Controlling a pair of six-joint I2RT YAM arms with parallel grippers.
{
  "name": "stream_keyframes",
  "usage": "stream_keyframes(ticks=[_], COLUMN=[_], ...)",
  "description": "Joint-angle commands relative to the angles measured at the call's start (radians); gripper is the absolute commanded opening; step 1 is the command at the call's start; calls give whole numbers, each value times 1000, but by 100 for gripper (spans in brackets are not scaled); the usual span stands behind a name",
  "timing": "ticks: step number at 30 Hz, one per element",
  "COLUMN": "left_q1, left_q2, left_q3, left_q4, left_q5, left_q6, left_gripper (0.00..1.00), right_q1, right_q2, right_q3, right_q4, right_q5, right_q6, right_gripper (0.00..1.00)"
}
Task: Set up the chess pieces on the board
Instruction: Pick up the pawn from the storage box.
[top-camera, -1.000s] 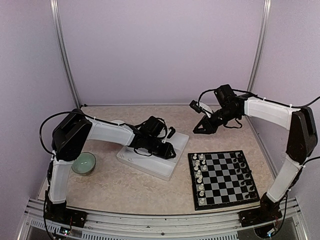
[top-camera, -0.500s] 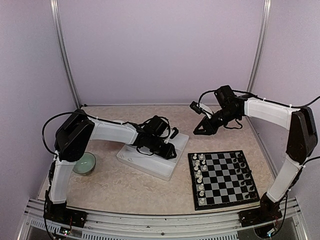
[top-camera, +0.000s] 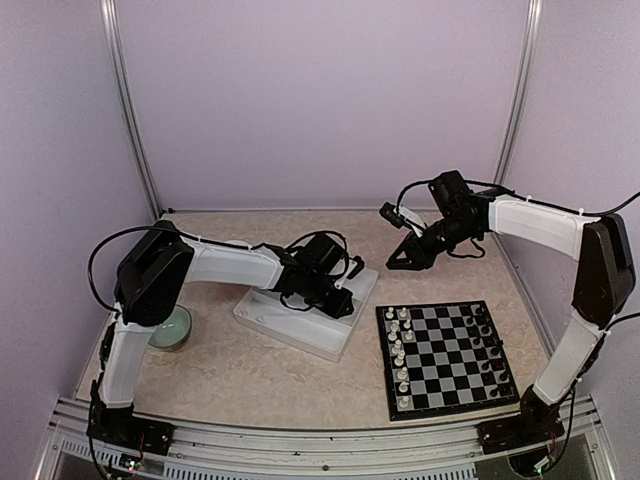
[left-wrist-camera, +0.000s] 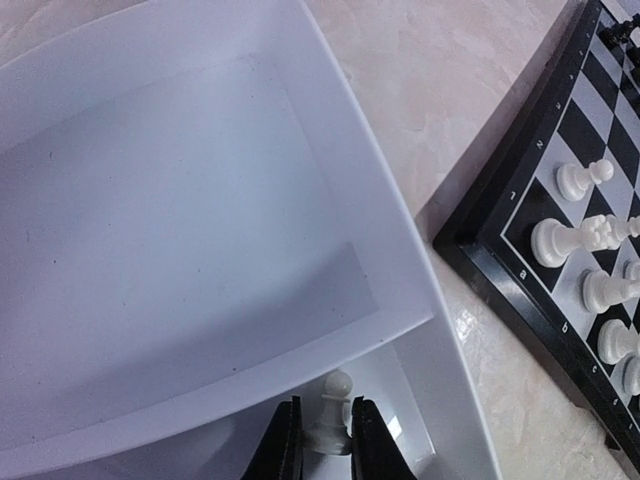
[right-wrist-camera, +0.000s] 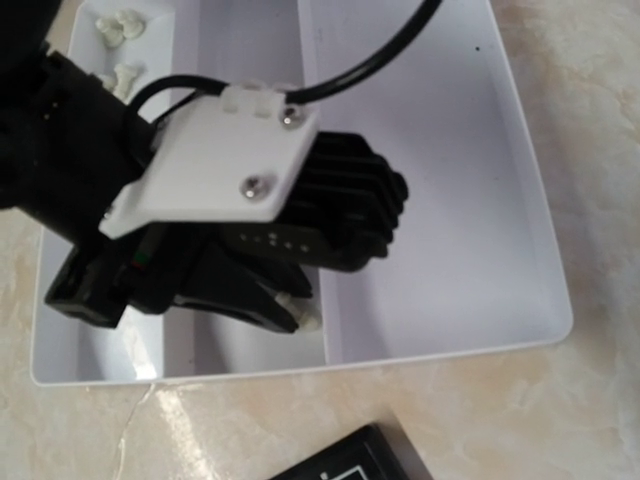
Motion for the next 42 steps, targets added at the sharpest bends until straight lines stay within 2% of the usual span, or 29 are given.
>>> stream_keyframes(ticks=[1,6,14,20,30,33,39,42], left_q1=[10,23,-3,-12,-1,22,74,75], left_q2=[-43,-54,9,45,32,-6,-197,-300], left_q3=[-42,-18,15,46,44,7,-148,-239], left_q4=[-52,-112,-188,-264,-323,-273,31,205], left_q5=[-39,-30,-92,-197,-212,-177,-2,42], left_q6=[28,34,88,105,102,93,77,79], left_gripper=[9,20,22,24,13,11,9,9], right_q1=[-11,-11,-11,-10,-11,-11,-11,-11], right_q2=[-15,-8,-7,-1,14,19,39,70], right_q3=[25,36,39,50,65,72,118,161], right_q4=[-7,-7,-4,-6,-1,0,6,-14], right_q5=[-25,-30,-35,-41,-50,-56,-91,-137], right_q6=[-3,-2,2,3,5,7,48,88], right_gripper=[22,22,22,23,22,22,22,22])
